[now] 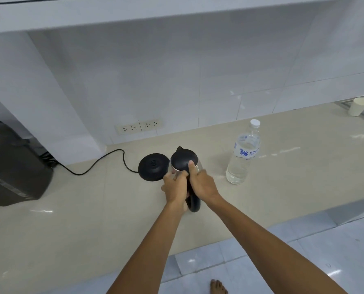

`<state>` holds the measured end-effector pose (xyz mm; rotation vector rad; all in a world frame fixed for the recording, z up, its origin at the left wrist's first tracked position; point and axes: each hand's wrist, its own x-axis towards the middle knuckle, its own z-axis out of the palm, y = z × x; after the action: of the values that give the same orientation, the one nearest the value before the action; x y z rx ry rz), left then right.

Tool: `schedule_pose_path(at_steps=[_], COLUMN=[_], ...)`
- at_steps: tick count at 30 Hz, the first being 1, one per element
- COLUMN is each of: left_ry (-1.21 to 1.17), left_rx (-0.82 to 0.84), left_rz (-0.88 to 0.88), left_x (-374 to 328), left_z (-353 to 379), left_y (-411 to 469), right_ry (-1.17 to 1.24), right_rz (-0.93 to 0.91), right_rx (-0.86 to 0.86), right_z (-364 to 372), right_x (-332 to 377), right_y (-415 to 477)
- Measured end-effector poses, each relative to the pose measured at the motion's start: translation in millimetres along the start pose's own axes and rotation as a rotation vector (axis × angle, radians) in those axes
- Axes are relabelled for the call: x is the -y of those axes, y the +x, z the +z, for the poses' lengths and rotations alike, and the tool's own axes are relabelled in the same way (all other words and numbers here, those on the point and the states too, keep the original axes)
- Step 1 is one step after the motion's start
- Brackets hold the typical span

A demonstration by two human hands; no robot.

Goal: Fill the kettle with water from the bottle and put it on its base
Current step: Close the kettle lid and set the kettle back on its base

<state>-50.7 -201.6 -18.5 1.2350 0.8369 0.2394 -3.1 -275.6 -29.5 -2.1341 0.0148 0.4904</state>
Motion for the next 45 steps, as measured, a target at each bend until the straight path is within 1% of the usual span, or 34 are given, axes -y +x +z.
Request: schedule_pose_path(at_steps=[1, 3, 6, 8, 10, 12, 15, 16, 18, 20, 22, 24, 28, 33, 40, 45], left_ry=[0.005, 0.079, 0.338, 0.534, 0.625, 0.634, 0.566, 0.535, 0.464, 0.449, 0.437, 0.420, 0.450, 0.423, 0.377, 0.328], left_rx=[-0.024, -0.057, -0.033, -0.028, -0.013, 0.087, 0.233, 0.242, 0.225, 0.199, 0.182, 0.158, 0.077, -0.006, -0.117, -0.223], left_rz=[-0.003, -0.015, -0.006, 0.019, 0.047, 0.086, 0.087, 0.073, 0.087, 0.179, 0.281, 0.354, 0.396, 0.377, 0.323, 0.211], left_x=[1, 2, 2, -4, -7, -10, -14, -14, -17, -30, -51, -73, -99, -104, -87, -74], left_z=[2, 3, -5, -14, -23, -30, -33, -34, -35, -37, -40, -44, -55, -66, -75, -81], left_y=[1, 5, 21, 37, 55, 71, 81, 88, 101, 112, 117, 125, 155, 180, 197, 194], right_ry=[0.004, 0.009, 0.115, 0.189, 0.240, 0.252, 0.205, 0.194, 0.265, 0.287, 0.268, 0.274, 0.311, 0.292, 0.238, 0.196], right_rz=[0.031, 0.049, 0.018, 0.005, 0.006, 0.003, -0.038, -0.049, -0.060, -0.116, -0.200, -0.246, -0.283, -0.288, -0.301, -0.320], right_rx=[0.036, 0.043, 0.028, -0.021, -0.128, -0.248, -0.318, -0.322, -0.317, -0.285, -0.230, -0.158, 0.003, 0.149, 0.276, 0.358], right_z=[2, 6, 10, 11, 10, 4, -10, -14, -20, -25, -29, -32, -24, 4, 35, 48], right_x=[-5, -14, -23, -27, -31, -32, -27, -24, -15, 5, 33, 62, 108, 136, 140, 133], right_y=[-3, -5, -6, -5, 0, 7, 26, 35, 56, 82, 105, 128, 166, 216, 257, 272])
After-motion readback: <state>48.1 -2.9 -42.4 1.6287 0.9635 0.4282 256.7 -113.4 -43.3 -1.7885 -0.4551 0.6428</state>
